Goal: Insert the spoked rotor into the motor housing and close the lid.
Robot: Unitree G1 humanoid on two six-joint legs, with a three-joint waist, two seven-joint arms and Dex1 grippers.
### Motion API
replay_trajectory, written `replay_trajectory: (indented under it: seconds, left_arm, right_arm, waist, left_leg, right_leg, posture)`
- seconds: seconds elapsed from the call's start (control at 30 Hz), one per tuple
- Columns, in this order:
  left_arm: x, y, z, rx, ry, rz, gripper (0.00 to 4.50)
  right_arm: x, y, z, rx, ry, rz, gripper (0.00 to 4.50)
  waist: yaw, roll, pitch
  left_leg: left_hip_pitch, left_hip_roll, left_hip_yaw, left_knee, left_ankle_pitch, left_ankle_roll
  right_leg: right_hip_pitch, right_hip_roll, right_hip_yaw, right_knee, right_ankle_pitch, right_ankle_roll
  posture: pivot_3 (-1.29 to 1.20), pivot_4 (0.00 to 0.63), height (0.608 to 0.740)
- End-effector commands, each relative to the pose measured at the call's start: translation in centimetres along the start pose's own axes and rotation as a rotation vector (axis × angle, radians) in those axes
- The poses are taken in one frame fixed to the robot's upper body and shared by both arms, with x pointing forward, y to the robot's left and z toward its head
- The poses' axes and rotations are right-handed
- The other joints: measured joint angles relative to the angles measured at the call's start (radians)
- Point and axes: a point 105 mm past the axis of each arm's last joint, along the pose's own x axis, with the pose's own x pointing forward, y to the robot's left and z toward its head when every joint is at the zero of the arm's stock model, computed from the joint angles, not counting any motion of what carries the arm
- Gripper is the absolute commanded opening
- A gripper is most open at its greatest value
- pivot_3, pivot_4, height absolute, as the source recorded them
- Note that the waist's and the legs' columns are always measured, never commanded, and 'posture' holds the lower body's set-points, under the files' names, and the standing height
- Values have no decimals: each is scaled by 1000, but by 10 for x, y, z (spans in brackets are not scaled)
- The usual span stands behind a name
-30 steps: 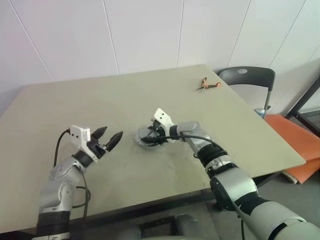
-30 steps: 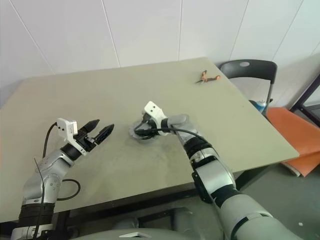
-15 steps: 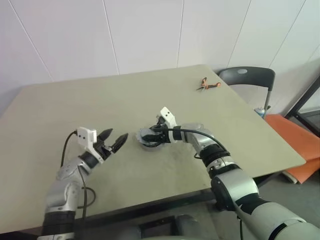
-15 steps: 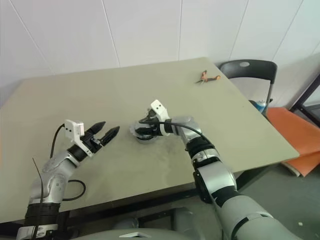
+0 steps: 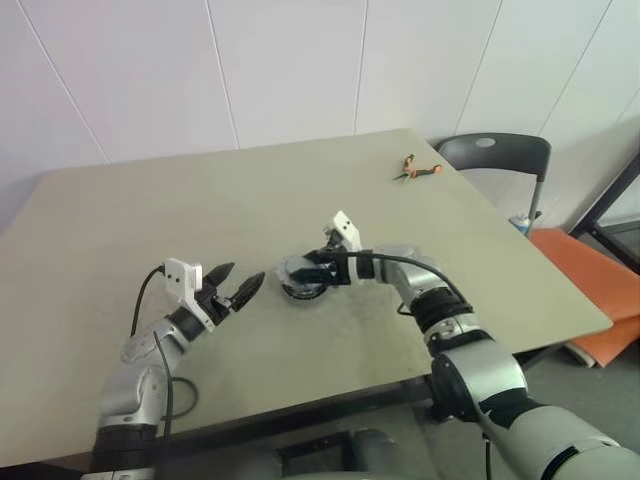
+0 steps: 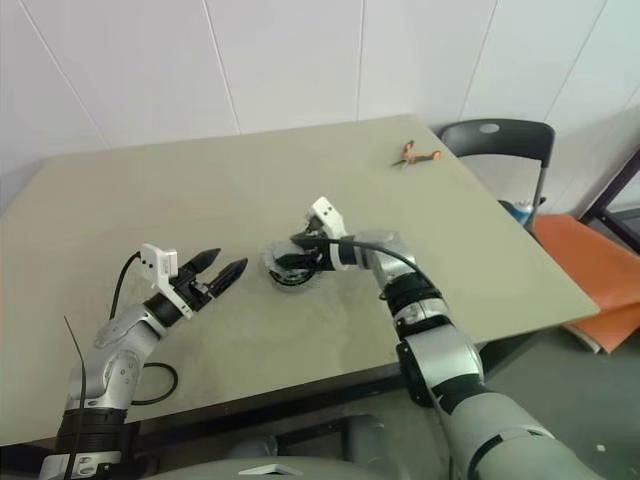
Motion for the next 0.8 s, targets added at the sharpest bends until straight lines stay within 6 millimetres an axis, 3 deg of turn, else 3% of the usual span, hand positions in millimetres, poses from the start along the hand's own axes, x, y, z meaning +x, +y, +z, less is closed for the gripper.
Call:
replay_trajectory:
  seconds: [0.03, 0.23, 0.8]
  left_arm:
    - [-1, 2, 13, 38, -31, -12, 4500]
    - [-5, 7, 16, 50, -33, -2, 4500]
    - [-5, 6, 16, 45, -29, -5, 4500]
  right_arm:
    - [-8, 5, 30, -196, 1, 24, 3026]
    - [-14, 1, 25, -303, 77, -2, 3026]
    - [-9, -4, 8, -284, 82, -72, 3026]
  waist:
    - [0, 0, 0]
    - [0, 0, 0]
    - [0, 0, 0]
  left_leg:
    - [0, 0, 0, 0, 0, 0]
    - [1, 0, 1, 1, 0, 0]
    - [1, 0, 1, 1, 0, 0]
  right_leg:
    - [0, 0, 0, 0, 0, 0]
    - [0, 1, 0, 1, 0, 0]
    - [0, 0, 0, 1, 0, 0]
  posture:
    - [0, 0, 740]
    - [0, 0, 740]
    - [0, 0, 740]
